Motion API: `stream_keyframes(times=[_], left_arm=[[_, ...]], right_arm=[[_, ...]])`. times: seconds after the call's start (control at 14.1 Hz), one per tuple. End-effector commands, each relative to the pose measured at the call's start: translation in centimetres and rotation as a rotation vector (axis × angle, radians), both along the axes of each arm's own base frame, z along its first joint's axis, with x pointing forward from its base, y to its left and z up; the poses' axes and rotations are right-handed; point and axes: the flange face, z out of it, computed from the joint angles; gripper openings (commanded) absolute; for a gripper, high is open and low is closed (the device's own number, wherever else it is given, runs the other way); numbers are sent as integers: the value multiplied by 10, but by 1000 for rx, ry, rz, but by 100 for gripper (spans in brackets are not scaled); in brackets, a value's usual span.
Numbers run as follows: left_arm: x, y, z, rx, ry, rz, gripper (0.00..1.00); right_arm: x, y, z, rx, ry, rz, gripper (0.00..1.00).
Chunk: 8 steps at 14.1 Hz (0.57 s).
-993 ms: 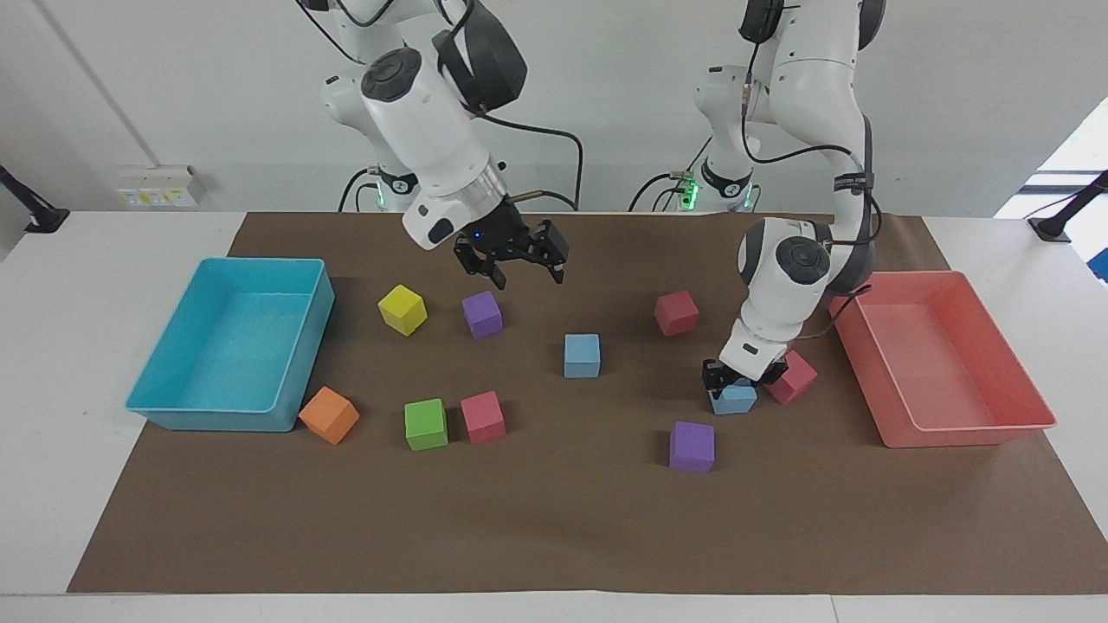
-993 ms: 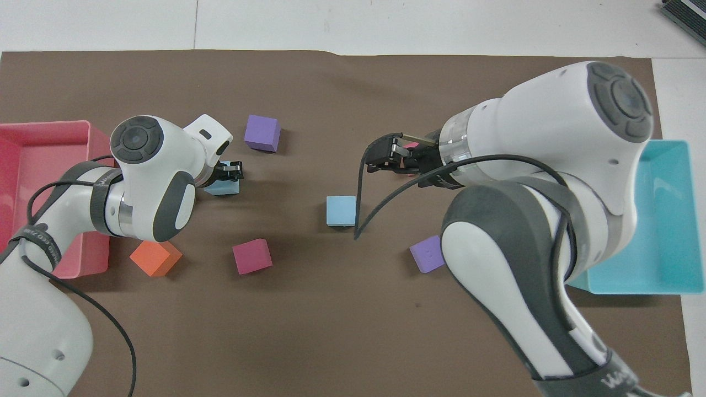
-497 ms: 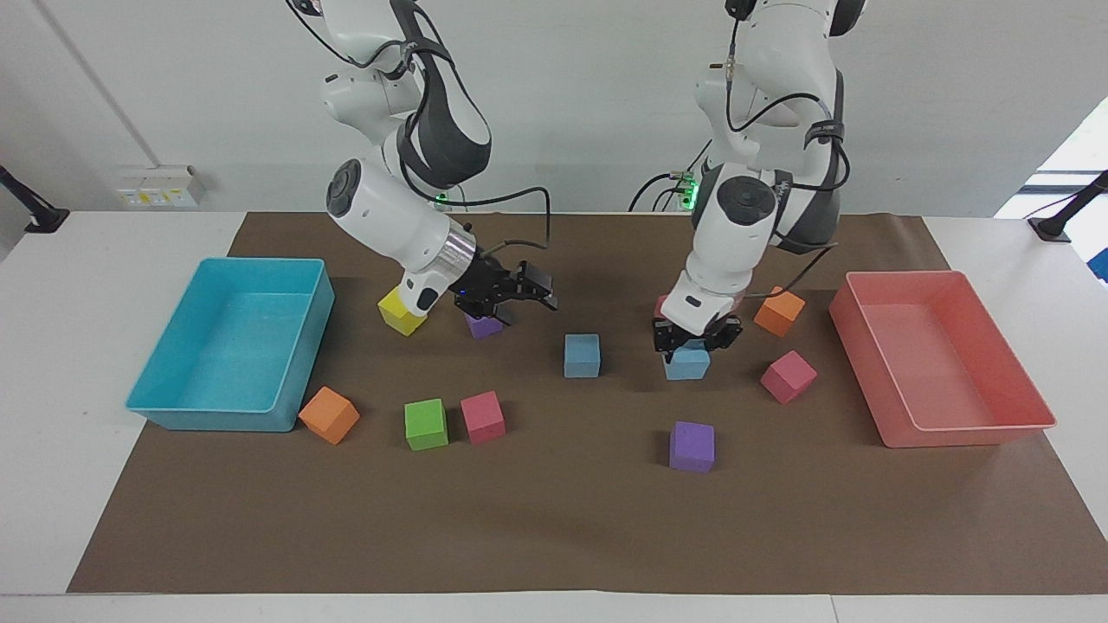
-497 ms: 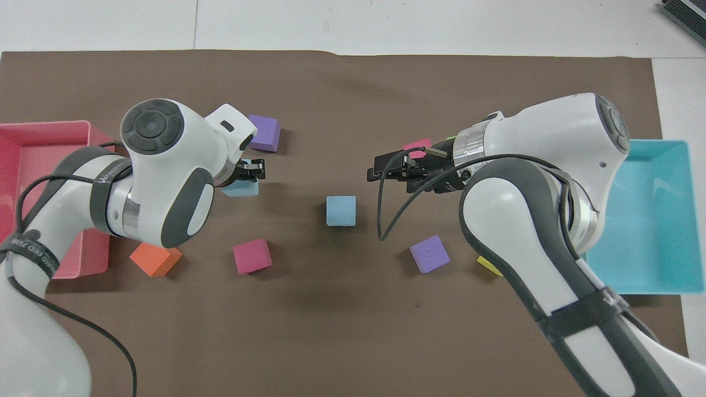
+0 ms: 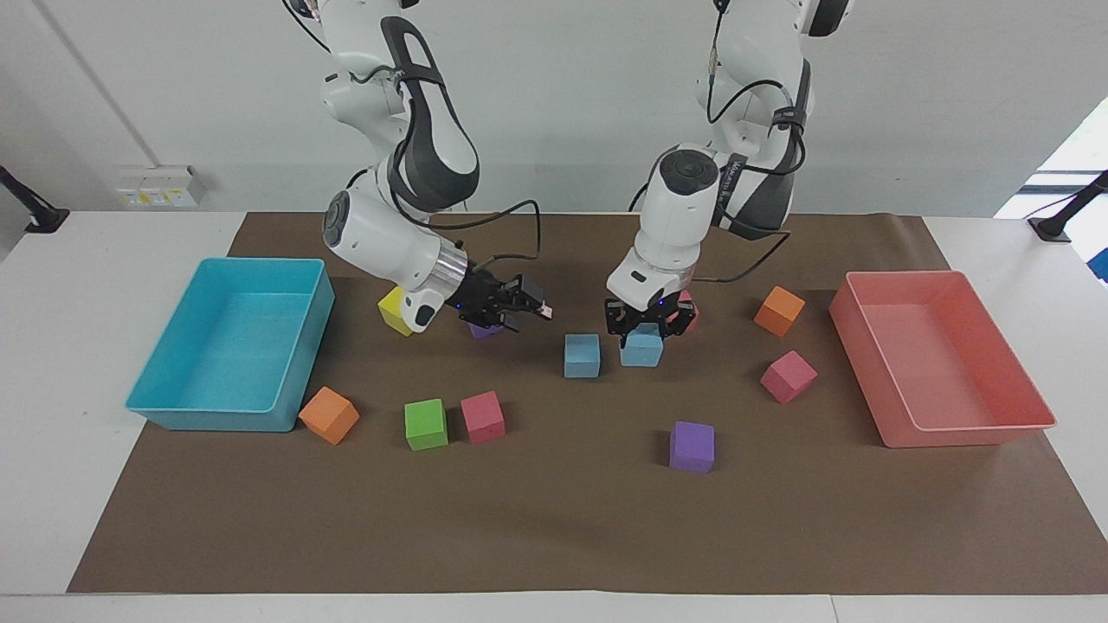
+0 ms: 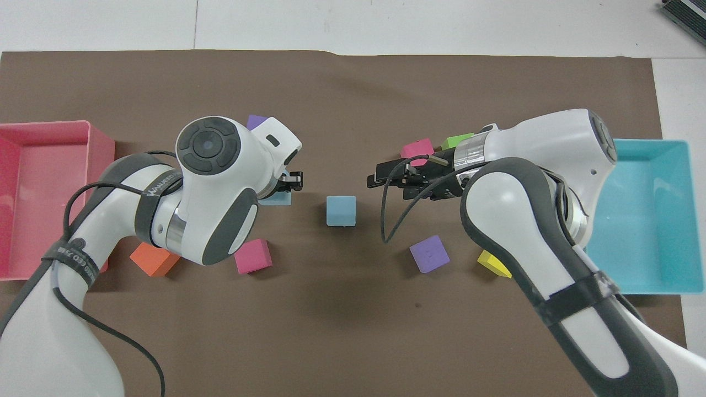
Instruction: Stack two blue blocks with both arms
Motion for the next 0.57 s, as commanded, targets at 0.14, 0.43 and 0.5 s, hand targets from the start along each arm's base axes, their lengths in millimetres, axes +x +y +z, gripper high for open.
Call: stream_keyframes(times=[0.14,0.43,0.5], left_arm=[[3,-41,-5,-2,-3,-6,0],[-1,-46,-5,-7,-7,-9,0],[-2,-48,-7,-5,-5,-12,0]], right_arm=[[2,-1,-44,55,47,-40,0],[4,-6,-61,89,52,-47,0],[4,-9,-74,85,67,-51,0]])
